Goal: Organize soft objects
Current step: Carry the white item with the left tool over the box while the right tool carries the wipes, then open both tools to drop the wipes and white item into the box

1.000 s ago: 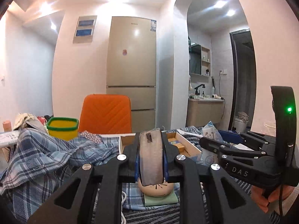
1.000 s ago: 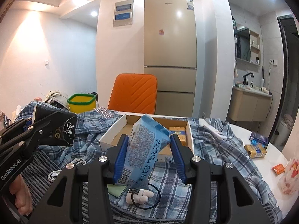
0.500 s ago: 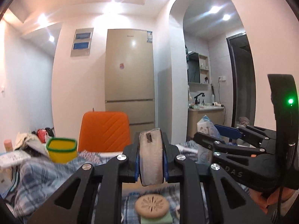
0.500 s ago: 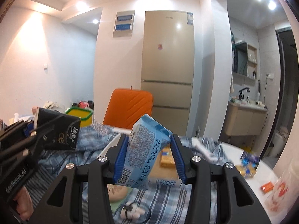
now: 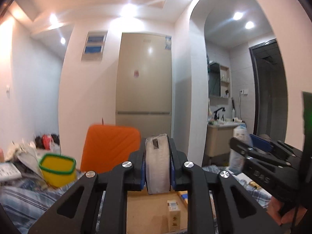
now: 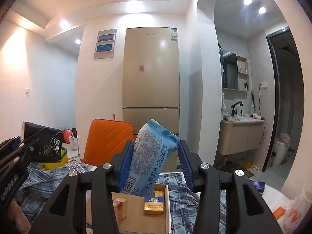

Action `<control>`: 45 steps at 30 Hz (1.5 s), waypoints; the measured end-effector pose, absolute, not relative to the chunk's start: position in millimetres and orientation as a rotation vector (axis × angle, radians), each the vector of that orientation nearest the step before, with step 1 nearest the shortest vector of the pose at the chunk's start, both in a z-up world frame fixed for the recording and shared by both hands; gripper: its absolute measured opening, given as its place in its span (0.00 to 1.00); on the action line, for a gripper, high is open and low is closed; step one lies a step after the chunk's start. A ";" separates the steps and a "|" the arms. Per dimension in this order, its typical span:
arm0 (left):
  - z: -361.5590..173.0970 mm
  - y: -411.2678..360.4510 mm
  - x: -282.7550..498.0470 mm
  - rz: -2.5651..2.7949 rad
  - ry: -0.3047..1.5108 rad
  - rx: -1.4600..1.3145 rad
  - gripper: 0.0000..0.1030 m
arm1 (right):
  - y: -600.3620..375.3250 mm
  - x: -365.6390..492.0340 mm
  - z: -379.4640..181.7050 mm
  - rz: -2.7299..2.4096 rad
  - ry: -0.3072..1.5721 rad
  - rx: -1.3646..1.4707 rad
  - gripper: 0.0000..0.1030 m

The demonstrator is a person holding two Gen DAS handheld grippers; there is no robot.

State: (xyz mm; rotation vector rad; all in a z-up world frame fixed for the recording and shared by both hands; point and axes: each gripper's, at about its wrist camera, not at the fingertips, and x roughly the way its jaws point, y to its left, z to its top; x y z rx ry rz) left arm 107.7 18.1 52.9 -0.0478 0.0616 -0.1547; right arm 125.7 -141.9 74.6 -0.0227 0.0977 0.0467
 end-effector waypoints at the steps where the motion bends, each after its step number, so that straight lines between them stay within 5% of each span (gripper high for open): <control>1: 46.5 18.8 113.4 -0.156 0.087 -0.053 0.17 | -144.2 131.0 66.3 0.047 0.112 -0.017 0.47; 13: 2.0 8.7 144.9 -0.170 0.289 0.002 0.17 | -136.4 176.7 -1.7 0.095 0.330 -0.050 0.47; 40: -14.6 19.3 170.8 -0.178 0.439 -0.061 0.17 | -151.7 236.5 -48.7 0.175 0.635 0.049 0.47; 43: -15.3 25.2 171.6 -0.173 0.444 -0.087 0.17 | -153.2 237.7 -49.6 0.172 0.645 0.057 0.54; 45: -17.0 26.5 174.1 -0.177 0.461 -0.098 0.17 | -153.3 234.9 -47.5 0.169 0.630 0.059 0.67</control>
